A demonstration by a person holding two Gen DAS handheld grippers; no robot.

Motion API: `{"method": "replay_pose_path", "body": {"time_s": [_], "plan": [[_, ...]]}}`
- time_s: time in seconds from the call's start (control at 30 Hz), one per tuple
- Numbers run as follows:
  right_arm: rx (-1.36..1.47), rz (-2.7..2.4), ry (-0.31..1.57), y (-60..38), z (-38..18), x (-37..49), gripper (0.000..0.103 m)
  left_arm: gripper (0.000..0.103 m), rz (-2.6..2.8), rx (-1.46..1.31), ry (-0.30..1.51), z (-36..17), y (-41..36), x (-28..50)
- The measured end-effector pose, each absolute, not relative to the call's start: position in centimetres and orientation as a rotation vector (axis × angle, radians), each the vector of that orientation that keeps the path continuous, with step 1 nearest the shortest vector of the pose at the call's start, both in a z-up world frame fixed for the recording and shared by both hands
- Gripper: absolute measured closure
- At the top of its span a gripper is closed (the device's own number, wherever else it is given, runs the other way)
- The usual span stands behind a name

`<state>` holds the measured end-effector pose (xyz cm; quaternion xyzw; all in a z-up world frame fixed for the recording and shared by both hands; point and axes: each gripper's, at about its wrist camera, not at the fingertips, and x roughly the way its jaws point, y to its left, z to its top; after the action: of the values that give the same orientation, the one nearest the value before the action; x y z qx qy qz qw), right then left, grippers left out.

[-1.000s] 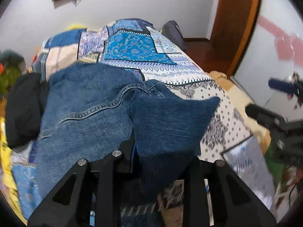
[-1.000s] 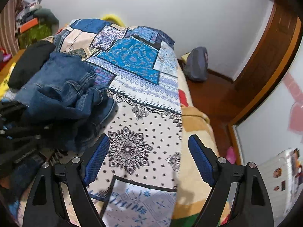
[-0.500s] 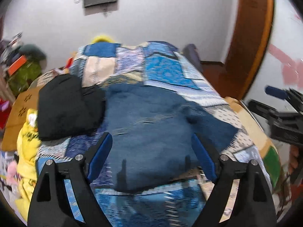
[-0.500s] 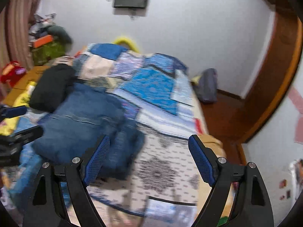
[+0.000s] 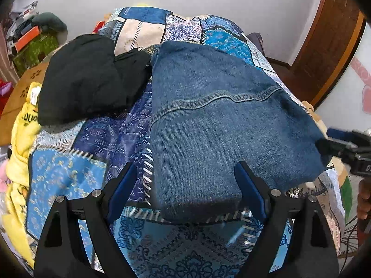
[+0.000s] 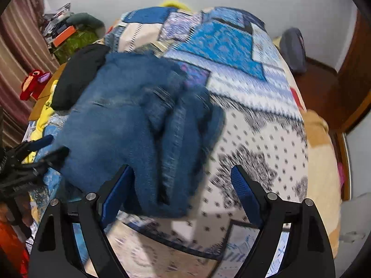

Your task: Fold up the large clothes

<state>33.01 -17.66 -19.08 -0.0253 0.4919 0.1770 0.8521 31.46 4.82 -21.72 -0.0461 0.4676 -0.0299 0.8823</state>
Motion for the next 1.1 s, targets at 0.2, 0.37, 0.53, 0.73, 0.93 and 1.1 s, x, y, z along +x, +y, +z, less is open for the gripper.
{"method": "replay_pose_path", "body": {"time_s": [0.2,0.37,0.53,0.73,0.93,1.1], "plan": [[-0.115,0.239,1.094,-20.5,-20.6,32.2,0.019,0.017,-0.044,-0.068,0.957,-21.7,4.6,31.2],[-0.096,0.251,1.0,-21.2,-17.0,31.7,0.019,0.017,-0.018,-0.024,0.927,-20.0,4.8,30.9],[-0.095,0.359,0.911,-18.6,-13.6,31.9,0.017,0.017,0.016,0.013,0.882,-18.2,6.0,31.1],[-0.095,0.481,0.902,-14.8,-14.0,32.9,0.017,0.017,0.047,0.003,0.861,-17.4,7.8,32.6],[-0.042,0.479,1.006,-14.2,-17.4,35.2,0.017,0.017,-0.004,-0.075,0.925,-19.3,9.1,34.7],[0.126,0.521,1.127,-17.1,-20.3,37.6,0.017,0.017,-0.153,-0.188,1.019,-21.6,9.6,37.1]]}}
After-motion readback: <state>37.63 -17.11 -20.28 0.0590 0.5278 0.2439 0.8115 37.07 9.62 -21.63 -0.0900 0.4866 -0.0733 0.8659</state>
